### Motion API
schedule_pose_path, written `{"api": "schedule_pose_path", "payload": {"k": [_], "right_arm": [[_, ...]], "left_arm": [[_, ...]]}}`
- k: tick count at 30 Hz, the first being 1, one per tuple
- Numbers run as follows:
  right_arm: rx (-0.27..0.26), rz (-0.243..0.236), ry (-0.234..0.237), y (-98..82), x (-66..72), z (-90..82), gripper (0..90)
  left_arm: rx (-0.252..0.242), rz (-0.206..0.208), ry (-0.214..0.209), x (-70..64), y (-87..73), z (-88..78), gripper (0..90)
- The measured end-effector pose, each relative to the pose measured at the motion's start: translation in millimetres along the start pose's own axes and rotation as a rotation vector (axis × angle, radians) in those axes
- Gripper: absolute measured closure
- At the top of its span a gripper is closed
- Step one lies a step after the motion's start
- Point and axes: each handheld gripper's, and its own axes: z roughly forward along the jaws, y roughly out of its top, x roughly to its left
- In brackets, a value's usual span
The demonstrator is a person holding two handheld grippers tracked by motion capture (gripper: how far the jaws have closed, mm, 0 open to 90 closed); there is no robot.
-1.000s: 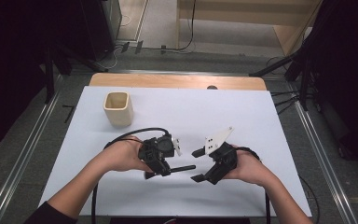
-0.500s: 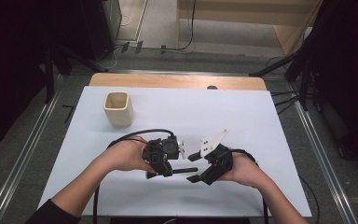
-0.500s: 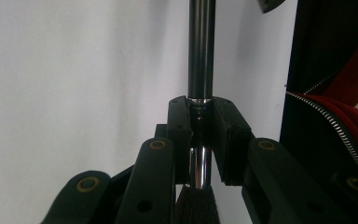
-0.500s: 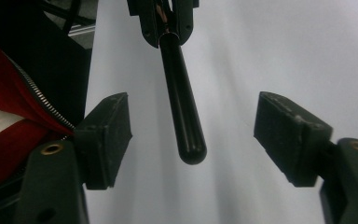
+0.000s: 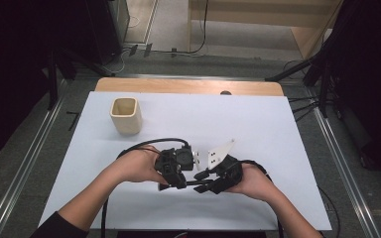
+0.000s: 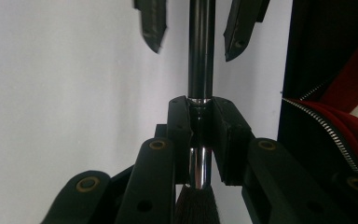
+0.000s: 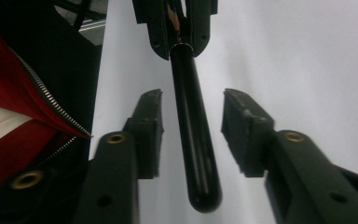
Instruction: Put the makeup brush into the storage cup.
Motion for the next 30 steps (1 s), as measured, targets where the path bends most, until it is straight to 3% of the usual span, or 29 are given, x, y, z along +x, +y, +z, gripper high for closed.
{"api": "schedule_pose_path", "payload": {"k": [14, 26, 30], "right_arm": [[-0.025, 0.029, 0.048, -0.8, -1.2, 2.1, 77.1], [-0.026, 0.011, 0.075, -0.8, 1.5, 1.7, 79.5], [-0.032, 0.034, 0.07, -1.1, 0.1, 0.2, 79.6]], "left_arm": [[-0.015, 0.01, 0.013, -3.1, 4.8, 1.3, 79.1], [-0.033, 0.019, -0.022, -3.0, 1.8, -0.1, 77.9], [-0.083, 0.004, -0.042, 1.1, -3.0, -2.9, 65.4]]}}
